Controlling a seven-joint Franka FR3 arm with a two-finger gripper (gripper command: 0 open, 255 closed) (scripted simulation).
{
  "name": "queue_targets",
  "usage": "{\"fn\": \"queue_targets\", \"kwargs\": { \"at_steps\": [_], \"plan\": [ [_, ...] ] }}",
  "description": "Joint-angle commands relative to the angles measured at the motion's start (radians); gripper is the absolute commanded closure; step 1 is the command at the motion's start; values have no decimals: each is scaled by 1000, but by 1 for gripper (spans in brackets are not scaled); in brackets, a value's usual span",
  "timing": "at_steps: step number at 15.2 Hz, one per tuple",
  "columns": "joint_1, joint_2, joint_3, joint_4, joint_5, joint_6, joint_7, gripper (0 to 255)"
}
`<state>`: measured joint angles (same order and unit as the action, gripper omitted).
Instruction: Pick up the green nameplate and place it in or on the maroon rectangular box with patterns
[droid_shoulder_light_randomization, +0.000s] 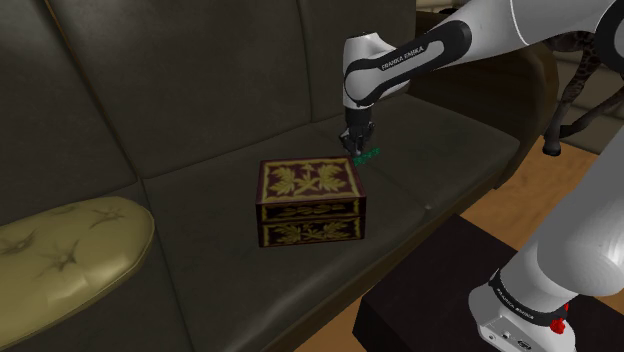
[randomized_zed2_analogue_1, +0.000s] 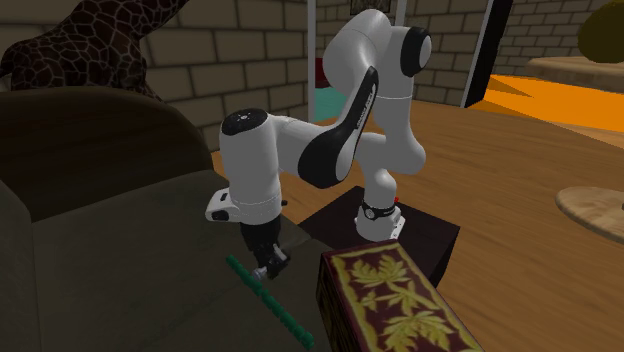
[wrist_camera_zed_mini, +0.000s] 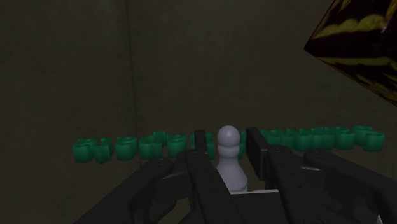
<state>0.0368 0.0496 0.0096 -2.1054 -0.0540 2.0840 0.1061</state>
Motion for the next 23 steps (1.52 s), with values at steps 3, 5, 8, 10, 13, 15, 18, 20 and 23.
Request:
{"fn": "queue_targets", "kwargs": {
  "at_steps": [3,5,8,10,13,15,18,20,23],
  "plan": [
    [0,0,0,0,0,0,0,255],
    [0,0,0,0,0,0,0,255],
    [0,0,0,0,0,0,0,255],
    [0,-12,0,14,1,-26,-1,255],
    [0,-27,0,37,2,-64,-3,255],
    [0,-36,0,54,3,-90,-5,255],
    [1,-49,1,80,4,-129,-7,255],
    [1,-56,1,99,4,-155,-8,255],
    [1,-66,1,128,5,-194,-10,255]
  ]
}}
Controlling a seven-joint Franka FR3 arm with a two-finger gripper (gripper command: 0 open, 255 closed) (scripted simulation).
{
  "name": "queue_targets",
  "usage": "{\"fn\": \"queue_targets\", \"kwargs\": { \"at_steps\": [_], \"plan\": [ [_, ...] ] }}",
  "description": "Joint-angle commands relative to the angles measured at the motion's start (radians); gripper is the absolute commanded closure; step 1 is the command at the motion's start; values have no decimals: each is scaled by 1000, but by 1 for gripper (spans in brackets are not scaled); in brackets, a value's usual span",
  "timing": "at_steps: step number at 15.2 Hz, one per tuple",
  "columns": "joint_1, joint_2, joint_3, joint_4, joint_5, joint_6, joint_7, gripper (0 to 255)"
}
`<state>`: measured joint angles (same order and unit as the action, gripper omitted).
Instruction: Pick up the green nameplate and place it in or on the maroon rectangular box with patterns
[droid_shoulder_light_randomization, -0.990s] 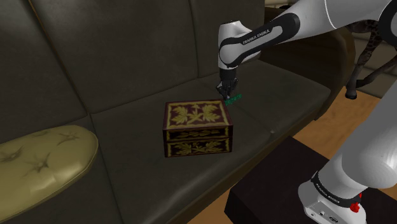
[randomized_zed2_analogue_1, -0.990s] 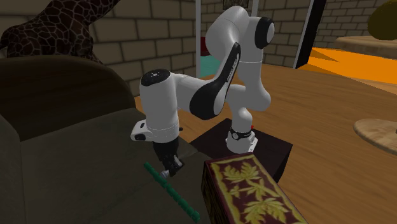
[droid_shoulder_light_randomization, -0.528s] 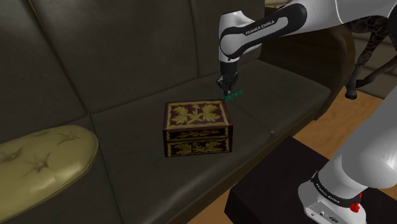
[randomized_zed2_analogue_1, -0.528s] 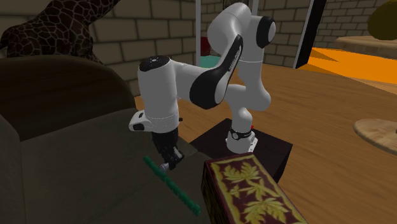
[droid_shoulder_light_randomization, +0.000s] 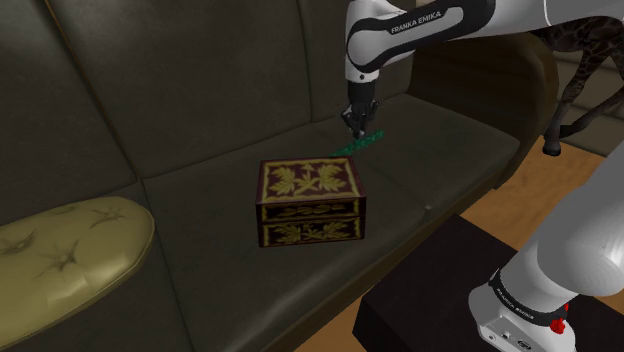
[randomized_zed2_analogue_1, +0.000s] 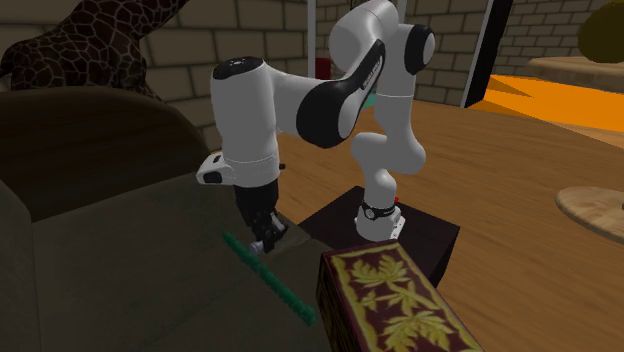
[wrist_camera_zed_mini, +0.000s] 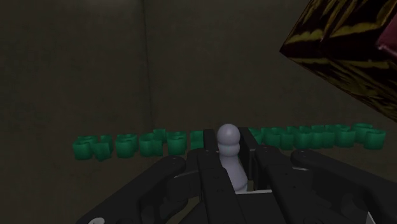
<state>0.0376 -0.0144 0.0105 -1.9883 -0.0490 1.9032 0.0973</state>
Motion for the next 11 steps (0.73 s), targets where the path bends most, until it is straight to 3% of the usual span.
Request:
{"fn": "queue_targets", "kwargs": {
  "at_steps": [1,11],
  "plan": [
    [0,-5,0,22,0,-26,-1,255],
    [0,-21,0,138,2,-158,-7,255]
  ]
}}
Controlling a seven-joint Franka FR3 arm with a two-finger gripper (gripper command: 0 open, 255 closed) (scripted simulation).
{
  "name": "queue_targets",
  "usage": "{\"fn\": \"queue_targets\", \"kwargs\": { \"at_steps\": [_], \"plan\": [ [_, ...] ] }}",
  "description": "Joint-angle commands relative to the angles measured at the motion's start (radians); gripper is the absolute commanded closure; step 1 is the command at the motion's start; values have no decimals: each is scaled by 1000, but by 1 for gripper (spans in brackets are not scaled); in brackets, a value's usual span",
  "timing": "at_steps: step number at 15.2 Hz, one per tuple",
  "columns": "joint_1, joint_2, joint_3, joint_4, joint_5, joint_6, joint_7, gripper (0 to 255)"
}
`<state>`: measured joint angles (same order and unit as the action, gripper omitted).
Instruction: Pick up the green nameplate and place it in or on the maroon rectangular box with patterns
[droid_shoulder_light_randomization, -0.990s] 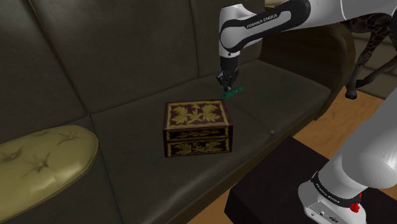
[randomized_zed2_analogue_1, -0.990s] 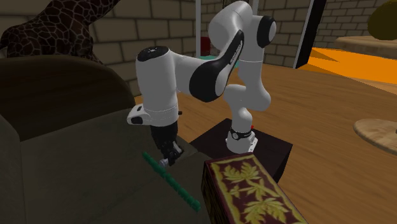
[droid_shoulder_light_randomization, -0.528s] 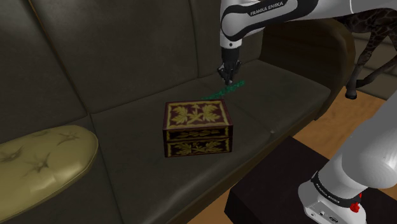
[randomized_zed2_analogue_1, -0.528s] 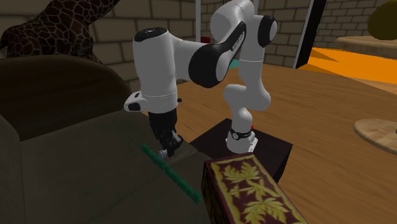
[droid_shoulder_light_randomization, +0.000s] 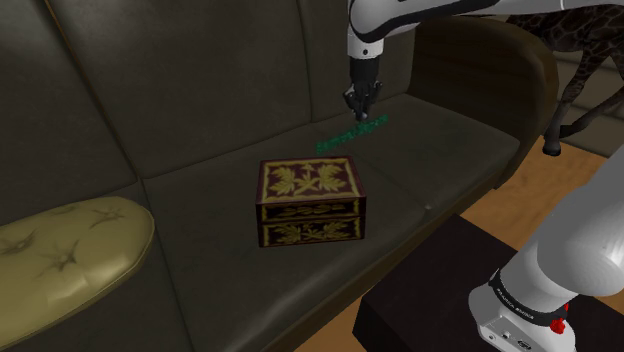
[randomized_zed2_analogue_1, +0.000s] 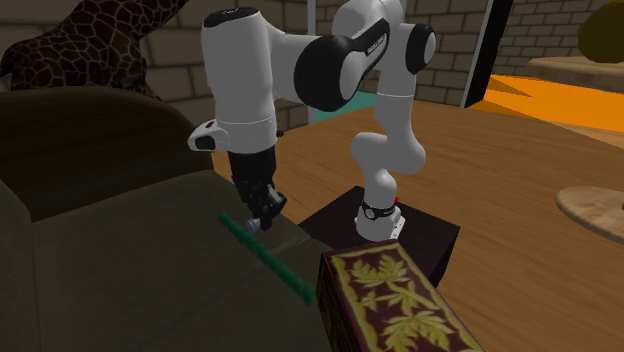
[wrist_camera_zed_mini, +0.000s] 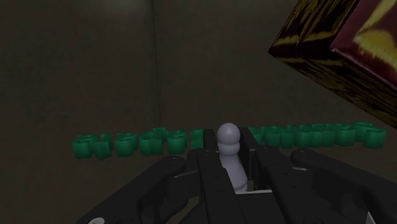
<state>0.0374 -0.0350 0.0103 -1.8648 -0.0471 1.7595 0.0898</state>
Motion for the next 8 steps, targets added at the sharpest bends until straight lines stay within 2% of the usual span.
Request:
{"fn": "queue_targets", "kwargs": {
  "at_steps": [1,8],
  "plan": [
    [1,-1,1,27,0,-28,0,255],
    [1,2,1,125,1,-123,-4,255]
  ]
}}
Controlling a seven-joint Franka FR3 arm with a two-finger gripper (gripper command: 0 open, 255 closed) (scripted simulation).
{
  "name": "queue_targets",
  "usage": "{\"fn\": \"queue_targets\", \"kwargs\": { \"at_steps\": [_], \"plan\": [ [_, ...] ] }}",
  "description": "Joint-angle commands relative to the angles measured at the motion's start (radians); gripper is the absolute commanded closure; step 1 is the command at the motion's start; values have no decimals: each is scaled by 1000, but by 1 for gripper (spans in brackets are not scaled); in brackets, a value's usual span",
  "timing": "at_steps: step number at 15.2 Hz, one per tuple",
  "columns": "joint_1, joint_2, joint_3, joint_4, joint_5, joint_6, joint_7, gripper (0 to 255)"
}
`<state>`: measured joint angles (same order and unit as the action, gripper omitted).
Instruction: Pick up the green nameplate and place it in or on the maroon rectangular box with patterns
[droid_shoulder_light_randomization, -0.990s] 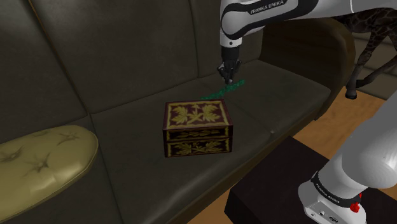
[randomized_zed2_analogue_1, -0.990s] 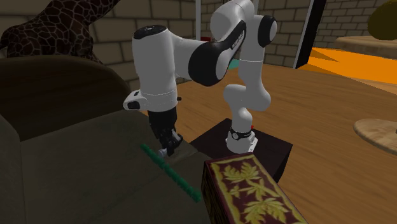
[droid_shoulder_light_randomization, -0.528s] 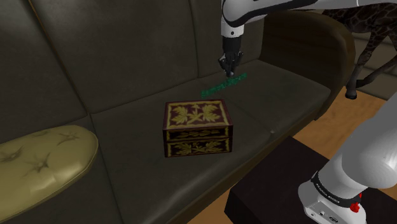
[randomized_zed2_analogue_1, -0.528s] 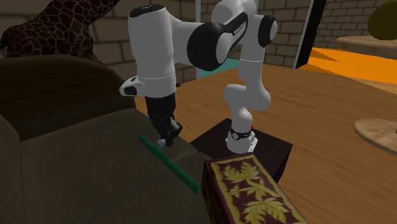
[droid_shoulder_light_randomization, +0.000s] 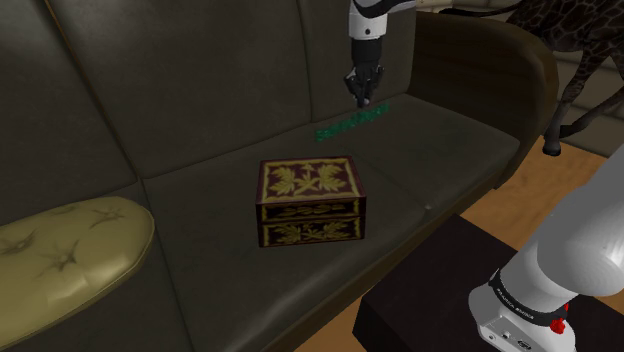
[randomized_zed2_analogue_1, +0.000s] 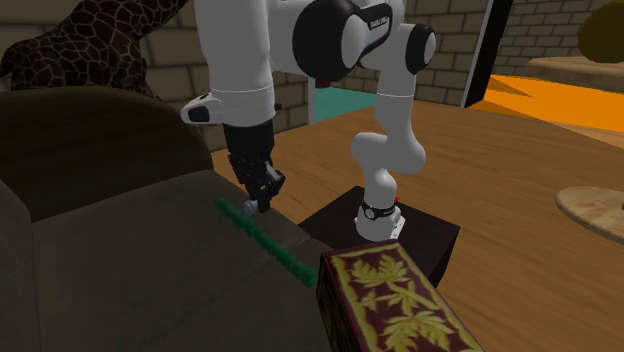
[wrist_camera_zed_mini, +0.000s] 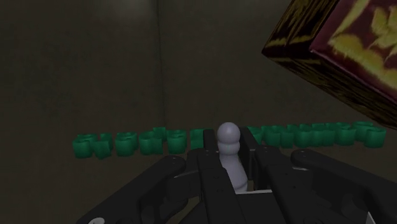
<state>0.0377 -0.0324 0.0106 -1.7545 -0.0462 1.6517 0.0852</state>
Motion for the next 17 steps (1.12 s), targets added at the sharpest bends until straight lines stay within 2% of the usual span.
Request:
{"fn": "queue_targets", "kwargs": {
  "at_steps": [1,10,17],
  "plan": [
    [1,1,1,30,0,-29,0,255],
    [1,21,1,163,0,-142,-4,255],
    [80,-15,85,160,16,-182,158,255]
  ]
}}
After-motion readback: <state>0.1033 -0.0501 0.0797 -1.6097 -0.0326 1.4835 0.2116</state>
